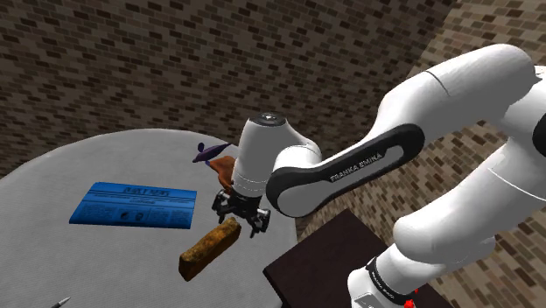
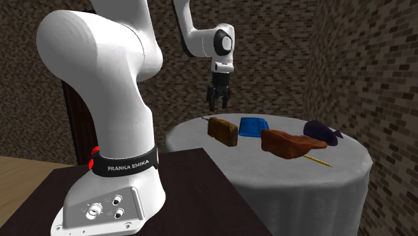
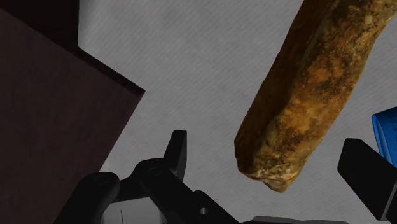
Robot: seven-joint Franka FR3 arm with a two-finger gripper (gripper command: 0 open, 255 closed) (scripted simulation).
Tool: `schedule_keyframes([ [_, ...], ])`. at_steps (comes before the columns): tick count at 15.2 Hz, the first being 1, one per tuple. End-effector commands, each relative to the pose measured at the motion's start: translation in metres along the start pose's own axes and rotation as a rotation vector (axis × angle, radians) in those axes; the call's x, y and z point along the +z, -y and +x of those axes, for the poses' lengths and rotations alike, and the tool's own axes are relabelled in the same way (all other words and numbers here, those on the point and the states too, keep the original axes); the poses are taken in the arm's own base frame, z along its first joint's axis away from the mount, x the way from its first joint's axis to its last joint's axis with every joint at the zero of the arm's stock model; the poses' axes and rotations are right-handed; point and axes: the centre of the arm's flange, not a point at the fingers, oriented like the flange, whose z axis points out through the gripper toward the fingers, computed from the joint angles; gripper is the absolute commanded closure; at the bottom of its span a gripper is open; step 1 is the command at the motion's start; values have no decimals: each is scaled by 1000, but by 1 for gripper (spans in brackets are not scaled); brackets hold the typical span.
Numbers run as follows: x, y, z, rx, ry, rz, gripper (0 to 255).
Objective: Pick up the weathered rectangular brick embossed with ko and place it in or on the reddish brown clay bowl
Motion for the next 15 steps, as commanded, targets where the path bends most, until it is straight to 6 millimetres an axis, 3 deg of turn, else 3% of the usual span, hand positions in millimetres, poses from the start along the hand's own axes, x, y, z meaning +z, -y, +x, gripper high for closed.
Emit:
schedule_keyframes([
  [1,16,18,-5,72,-23,14,0],
  [4,44,46,-8,172,-23,14,0],
  [12,86,49,-7,179,-23,14,0],
  [15,86,49,-7,179,-23,14,0],
])
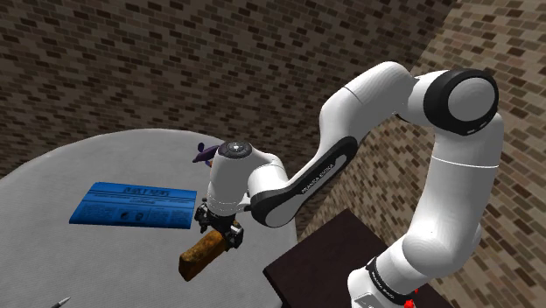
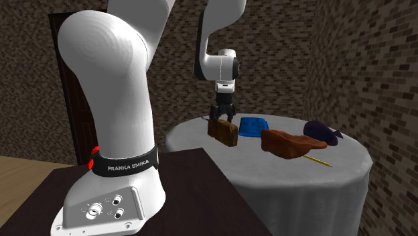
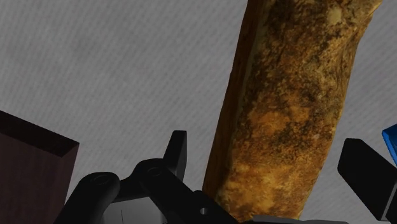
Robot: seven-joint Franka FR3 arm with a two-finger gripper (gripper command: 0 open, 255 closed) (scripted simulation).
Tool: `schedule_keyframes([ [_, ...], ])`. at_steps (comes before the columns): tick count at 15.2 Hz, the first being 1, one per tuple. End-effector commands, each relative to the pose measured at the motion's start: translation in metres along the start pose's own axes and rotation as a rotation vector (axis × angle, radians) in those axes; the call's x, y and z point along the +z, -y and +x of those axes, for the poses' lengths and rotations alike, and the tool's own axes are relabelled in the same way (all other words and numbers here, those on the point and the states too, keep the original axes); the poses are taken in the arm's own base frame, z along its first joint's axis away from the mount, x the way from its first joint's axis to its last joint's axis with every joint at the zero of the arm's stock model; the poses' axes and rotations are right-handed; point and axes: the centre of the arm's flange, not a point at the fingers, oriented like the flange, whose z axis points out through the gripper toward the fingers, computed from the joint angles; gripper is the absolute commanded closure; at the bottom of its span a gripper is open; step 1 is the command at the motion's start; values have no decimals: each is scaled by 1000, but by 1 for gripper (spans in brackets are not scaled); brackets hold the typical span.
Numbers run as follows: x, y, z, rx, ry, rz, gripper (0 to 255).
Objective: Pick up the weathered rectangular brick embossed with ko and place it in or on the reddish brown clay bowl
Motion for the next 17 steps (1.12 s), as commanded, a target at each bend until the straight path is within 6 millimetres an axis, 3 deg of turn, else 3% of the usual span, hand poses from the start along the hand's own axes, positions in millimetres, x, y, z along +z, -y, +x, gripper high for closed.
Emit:
schedule_keyframes([
  [1,1,0,0,0,0,0,0],
  [5,1,0,0,0,0,0,0],
  [6,1,0,0,0,0,0,255],
  [15,1,0,0,0,0,0,255],
  [17,-10,0,0,0,0,0,255],
])
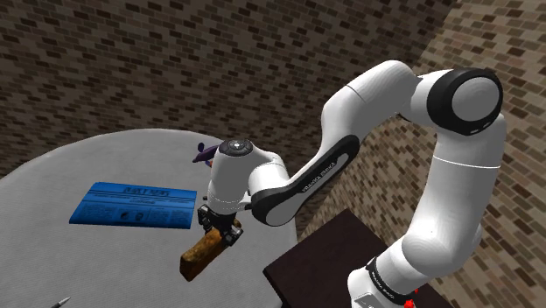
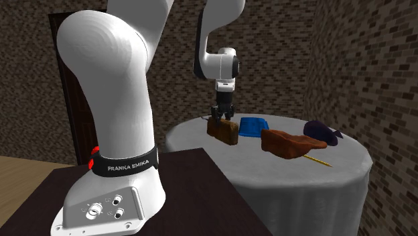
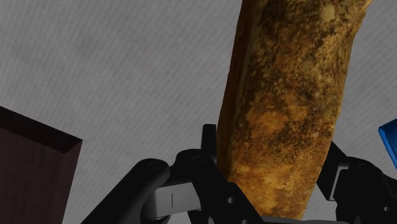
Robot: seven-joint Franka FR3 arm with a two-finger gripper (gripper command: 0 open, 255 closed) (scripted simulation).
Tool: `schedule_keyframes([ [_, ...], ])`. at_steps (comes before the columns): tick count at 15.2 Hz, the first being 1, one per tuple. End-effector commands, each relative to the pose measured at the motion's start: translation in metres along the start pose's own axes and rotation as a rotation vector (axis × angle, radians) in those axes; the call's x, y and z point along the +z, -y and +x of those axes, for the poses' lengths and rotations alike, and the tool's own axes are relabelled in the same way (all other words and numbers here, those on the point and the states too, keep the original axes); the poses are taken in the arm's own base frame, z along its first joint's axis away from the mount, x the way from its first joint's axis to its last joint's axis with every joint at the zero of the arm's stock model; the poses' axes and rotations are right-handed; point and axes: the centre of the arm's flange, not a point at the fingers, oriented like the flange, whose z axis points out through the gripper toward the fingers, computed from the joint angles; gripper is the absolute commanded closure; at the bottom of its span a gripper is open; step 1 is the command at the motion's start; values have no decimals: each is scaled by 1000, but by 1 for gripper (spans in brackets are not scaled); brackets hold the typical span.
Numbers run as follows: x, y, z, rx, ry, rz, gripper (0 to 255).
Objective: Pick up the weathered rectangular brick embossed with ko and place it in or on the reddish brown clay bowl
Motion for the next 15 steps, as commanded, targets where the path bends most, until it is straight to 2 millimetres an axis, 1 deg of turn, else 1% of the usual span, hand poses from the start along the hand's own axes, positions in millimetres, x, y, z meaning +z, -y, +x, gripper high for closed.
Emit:
schedule_keyframes([
  [1,-9,0,-1,0,0,0,255],
  [15,-83,-2,-3,0,0,0,255],
])
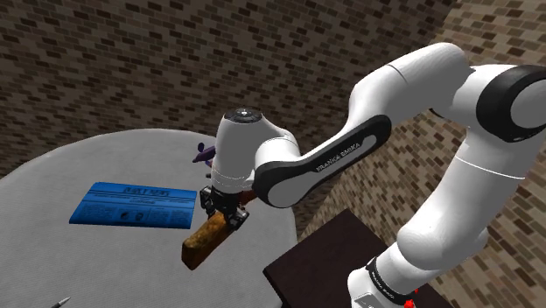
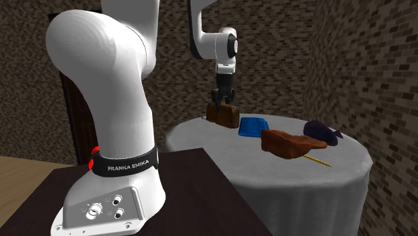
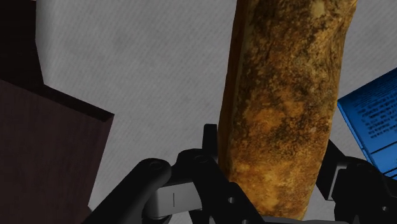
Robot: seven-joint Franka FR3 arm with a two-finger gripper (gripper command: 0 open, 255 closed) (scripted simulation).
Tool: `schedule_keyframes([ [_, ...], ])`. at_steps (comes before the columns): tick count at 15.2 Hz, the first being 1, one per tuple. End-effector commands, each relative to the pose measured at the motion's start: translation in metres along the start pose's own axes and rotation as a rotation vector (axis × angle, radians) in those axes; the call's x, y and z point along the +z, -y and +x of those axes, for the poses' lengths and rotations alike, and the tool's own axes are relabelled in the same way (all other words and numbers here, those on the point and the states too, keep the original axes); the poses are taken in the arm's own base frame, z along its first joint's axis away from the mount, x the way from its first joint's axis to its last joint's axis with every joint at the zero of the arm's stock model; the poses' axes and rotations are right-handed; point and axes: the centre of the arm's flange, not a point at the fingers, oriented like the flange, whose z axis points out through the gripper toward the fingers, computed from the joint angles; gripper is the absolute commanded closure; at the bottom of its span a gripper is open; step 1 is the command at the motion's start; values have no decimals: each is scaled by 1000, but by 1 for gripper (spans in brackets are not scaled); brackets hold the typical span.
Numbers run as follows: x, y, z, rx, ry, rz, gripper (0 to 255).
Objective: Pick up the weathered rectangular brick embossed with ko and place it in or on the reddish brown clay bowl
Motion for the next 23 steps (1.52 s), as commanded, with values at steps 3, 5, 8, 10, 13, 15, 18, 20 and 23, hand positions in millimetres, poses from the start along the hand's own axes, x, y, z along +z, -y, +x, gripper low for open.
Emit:
schedule_keyframes([
  [3,-22,-1,-1,0,0,0,255],
  [5,-32,-1,-1,0,0,0,255],
  [8,-48,-2,-1,0,0,0,255],
  [10,-59,-2,-2,0,0,0,255],
  [13,-75,-2,-2,0,0,0,255],
  [15,-85,-3,-2,0,0,0,255],
  [18,-91,7,22,0,0,0,255],
  [20,-94,16,46,0,0,0,255],
  [23,-99,31,83,0,0,0,255],
])
